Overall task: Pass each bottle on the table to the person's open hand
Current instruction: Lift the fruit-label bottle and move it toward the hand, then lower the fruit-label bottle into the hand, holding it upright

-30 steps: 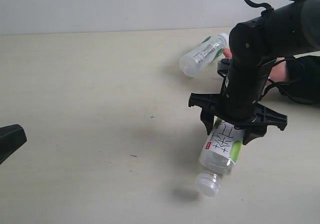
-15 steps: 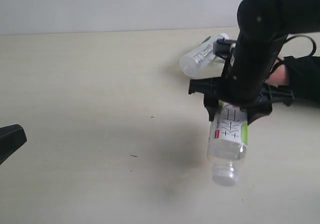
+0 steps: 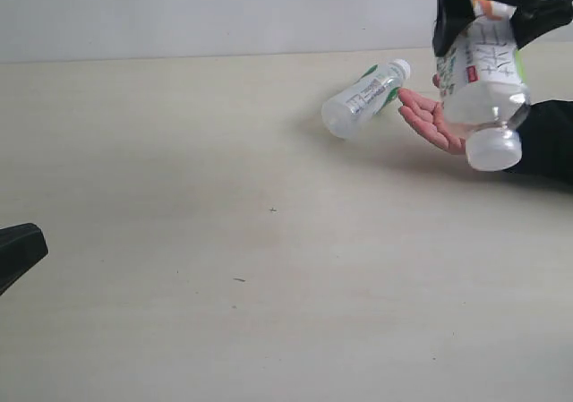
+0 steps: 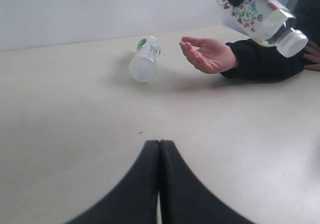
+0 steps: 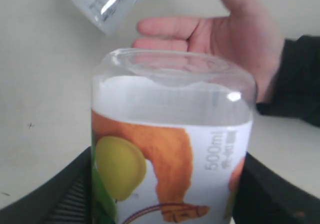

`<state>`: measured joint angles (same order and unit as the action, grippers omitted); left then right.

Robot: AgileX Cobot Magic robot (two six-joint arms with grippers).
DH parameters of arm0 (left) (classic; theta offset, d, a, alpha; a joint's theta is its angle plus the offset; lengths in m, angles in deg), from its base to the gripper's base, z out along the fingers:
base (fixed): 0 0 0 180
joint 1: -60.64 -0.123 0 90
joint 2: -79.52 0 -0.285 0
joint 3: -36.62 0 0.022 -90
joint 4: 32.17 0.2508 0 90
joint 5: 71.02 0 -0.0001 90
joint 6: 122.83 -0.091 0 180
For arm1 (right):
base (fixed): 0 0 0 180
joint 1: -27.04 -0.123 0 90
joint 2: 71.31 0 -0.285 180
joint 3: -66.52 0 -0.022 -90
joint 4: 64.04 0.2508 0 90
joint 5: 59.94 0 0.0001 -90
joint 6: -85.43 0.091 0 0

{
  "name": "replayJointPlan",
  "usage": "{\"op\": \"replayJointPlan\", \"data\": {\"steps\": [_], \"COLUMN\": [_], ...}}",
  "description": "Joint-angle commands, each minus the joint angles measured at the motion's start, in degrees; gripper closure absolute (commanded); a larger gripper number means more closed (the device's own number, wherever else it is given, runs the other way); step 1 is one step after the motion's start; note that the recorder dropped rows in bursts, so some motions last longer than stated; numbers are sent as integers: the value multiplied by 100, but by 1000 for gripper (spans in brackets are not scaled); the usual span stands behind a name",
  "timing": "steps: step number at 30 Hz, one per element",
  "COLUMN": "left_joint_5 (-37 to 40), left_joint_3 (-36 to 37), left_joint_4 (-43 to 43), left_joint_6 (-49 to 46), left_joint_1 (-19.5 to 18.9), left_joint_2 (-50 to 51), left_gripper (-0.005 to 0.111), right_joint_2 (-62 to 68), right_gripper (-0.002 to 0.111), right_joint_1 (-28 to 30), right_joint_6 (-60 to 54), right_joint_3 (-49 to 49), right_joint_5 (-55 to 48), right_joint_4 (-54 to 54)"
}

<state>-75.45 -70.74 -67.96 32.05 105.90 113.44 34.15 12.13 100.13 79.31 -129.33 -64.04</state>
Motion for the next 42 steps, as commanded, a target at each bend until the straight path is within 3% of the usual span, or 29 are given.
{"op": "replayJointPlan", "data": {"steps": [1, 12, 23, 33, 42], "left_joint_5": [-38, -38, -38, -38, -38], "left_joint_3": [19, 19, 19, 19, 19], "left_joint_4": [-43, -43, -43, -43, -43], "left_joint_6": [9, 9, 9, 9, 9], "left_joint_1": [-2, -2, -2, -2, -2], "left_joint_2": [-8, -8, -8, -8, -8], "left_gripper": [107, 107, 107, 107, 107], "right_joint_2": [9, 602, 1219, 1782, 2151], "right_gripper": [108, 108, 108, 108, 108], "right_joint_1": [504, 846, 846, 846, 835], "right_joint_6": [-754, -1768, -1814, -1825, -2020], "right_joint_3": [302, 375, 639, 677, 842], "right_joint_5": [-58, -58, -16, 848, 974], "right_joint_4": [0, -119, -169, -146, 309]}}
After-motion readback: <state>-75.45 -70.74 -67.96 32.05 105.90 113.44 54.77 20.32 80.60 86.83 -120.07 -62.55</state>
